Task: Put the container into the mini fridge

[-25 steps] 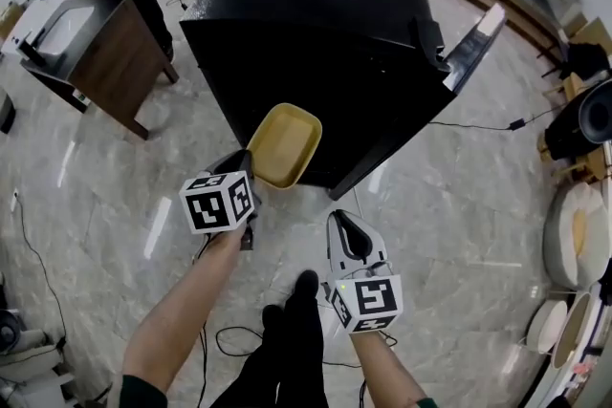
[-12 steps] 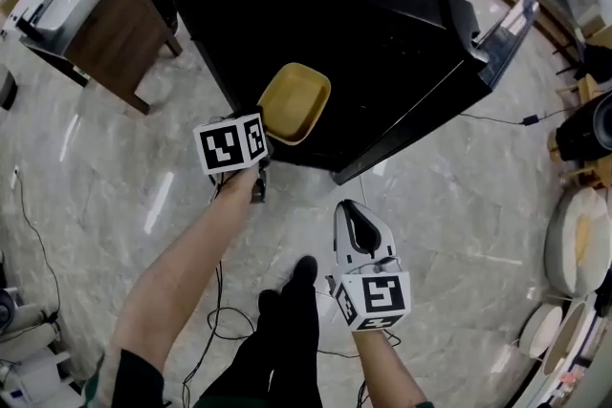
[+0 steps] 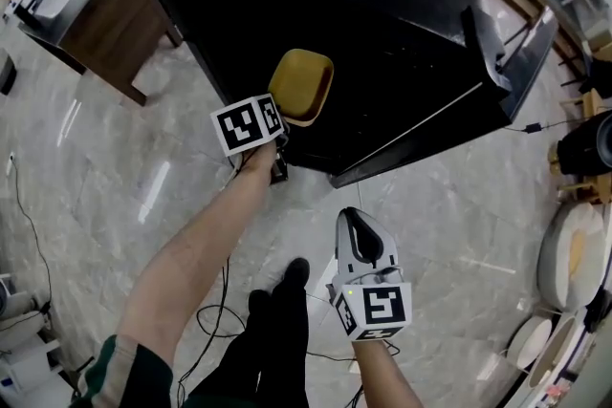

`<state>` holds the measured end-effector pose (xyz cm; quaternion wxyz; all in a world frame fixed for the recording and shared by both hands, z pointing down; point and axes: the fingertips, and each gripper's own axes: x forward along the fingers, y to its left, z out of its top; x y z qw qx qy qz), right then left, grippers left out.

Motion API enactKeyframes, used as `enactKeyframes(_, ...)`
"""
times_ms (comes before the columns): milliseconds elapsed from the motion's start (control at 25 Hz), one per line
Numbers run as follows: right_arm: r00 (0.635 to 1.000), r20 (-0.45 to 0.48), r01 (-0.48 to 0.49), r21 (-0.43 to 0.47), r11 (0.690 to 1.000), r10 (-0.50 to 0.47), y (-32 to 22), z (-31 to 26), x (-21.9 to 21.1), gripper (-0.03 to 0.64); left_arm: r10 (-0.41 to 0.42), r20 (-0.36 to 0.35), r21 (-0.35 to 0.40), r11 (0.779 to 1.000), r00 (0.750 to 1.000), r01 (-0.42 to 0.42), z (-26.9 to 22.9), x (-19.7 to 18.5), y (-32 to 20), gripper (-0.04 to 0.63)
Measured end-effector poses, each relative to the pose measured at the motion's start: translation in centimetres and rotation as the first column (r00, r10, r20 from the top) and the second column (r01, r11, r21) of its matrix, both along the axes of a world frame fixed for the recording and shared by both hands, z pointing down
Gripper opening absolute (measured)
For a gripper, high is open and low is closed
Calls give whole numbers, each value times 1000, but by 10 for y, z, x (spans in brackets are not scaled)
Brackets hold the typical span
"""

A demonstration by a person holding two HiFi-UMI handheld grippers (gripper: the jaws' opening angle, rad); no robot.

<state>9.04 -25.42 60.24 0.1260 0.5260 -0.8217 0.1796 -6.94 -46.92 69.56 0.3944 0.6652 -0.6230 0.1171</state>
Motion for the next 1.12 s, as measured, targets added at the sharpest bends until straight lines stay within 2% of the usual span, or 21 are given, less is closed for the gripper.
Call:
enactKeyframes(240, 999, -24, 26, -10, 1000, -26, -4, 8, -1, 37, 20, 33, 12, 1000, 999, -21, -1, 14, -27, 28)
enactKeyframes(520, 999, -21, 29, -22, 999, -30, -11, 13, 2, 37, -13, -10, -5, 1000, 1000, 13, 6, 24, -48, 28)
enactKeyframes(840, 1000, -20, 21, -27, 999, -21, -11, 11, 9, 37, -23, -13, -9, 1000, 1000, 22, 6, 31, -64, 28)
enactKeyframes(1120, 1000, -17, 18, -21, 1000, -18, -11, 6, 9, 37, -3, -37, 71, 997, 999, 6, -7, 35, -64, 55)
